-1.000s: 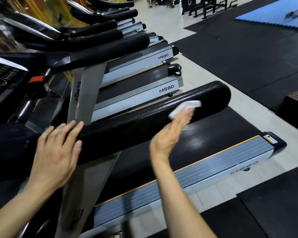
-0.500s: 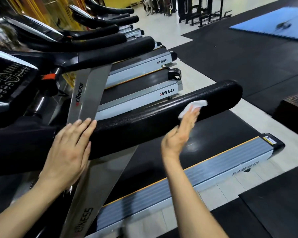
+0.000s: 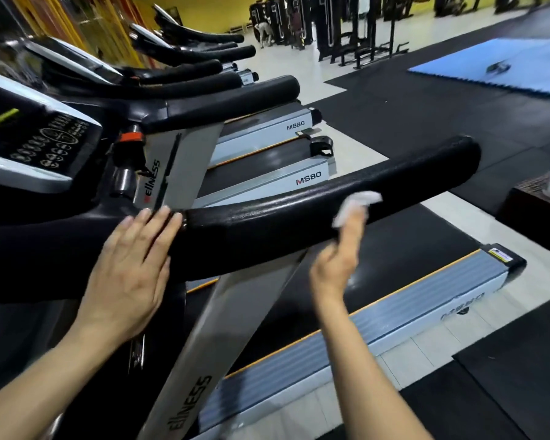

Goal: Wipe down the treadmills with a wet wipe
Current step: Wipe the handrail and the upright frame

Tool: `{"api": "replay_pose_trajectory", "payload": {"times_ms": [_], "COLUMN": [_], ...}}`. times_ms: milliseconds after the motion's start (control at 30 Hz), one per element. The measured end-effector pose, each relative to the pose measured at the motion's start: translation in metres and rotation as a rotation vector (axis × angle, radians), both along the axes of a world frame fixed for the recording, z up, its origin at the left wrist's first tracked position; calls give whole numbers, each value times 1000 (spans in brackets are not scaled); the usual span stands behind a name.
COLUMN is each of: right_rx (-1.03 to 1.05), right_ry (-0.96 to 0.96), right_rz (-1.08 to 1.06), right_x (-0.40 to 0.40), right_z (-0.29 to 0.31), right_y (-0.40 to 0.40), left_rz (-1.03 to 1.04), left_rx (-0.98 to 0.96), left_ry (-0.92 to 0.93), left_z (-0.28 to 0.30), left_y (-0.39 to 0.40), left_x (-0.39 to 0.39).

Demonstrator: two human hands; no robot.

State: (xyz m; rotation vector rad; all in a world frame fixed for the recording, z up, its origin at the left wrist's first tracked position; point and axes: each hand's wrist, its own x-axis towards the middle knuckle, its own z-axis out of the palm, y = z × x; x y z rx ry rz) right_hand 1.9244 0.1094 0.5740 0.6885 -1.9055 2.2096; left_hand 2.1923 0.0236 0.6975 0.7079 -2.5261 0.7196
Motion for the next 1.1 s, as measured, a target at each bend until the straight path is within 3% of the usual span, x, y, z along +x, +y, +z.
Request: {"api": "replay_pose_trajectory", "payload": {"times_ms": [67,200,267,400,467,533,633,700,800,900,1000,1033,1100], "right_rx": [-103,-207,-210,-53,7,47,-82,-129,-102,11,61,69,100], "right_ry": [-170,-215,-54,520,735,720,124,-112,36,468,781,777,583], "right_rz": [-133,-203,-124,293,316,211,-33,-172,-144,109,208,194,135], "right_x": [0,76,142,228,202,162,99,84,120,165,106,74,8], "right_z": [0,24,26,10,2,3,9,18,28,26,30,34,41], "right_y": [-14,-51,-58,-55,-52,-43,-31,-37,-49,-38,-21,-17,-7], "left_rz": [-58,-108,-132,-185,-187,-168,-149,-128,-72,-99,-160,-173,-202], "left_rx": [19,84,112,170,167,145,148,150,149,169,233,250,274], "left_ry": [8,58,73,113,119,116,80,71,92,125,152,151,139], "left_z": [3,0,-2,2,3,5,7,10,9,4,3,3,1], "left_y": [-2,-4,-7,-12,-12,-11,-9,-5,3,6,8,9,14], "left_x": [3,2,4,8,13,20,28,26,14,-2,-19,-25,-38]}}
